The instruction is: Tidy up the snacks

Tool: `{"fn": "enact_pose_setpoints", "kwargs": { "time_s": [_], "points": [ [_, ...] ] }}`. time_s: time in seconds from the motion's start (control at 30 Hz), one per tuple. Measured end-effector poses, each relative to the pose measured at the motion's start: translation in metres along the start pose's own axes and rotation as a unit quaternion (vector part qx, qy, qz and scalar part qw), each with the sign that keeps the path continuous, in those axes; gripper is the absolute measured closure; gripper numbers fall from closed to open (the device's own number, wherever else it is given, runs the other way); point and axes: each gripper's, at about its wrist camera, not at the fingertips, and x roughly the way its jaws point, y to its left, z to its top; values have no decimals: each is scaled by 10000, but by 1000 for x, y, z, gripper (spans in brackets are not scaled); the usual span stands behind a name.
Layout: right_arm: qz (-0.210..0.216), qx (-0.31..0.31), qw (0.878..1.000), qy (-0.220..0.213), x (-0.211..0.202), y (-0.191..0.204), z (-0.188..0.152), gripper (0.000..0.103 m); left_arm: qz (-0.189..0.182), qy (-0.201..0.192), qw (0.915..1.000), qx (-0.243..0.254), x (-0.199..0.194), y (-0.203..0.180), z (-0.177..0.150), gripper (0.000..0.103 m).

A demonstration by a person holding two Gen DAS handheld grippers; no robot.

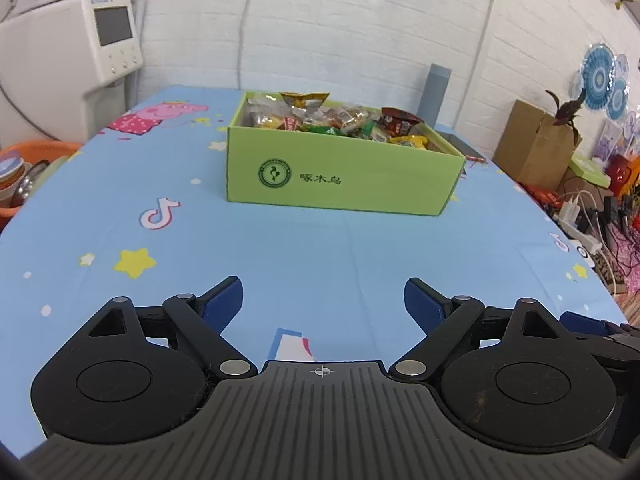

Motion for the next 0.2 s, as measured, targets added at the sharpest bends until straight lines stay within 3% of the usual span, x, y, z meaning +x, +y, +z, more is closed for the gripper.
{"fn": "enact_pose_setpoints", "kwargs": {
  "time_s": [0.2],
  "points": [
    [-55, 55, 10000, 41, 0, -6, 0, 0, -83, 23, 10000, -21, 2, -4, 0, 26]
  ]
}}
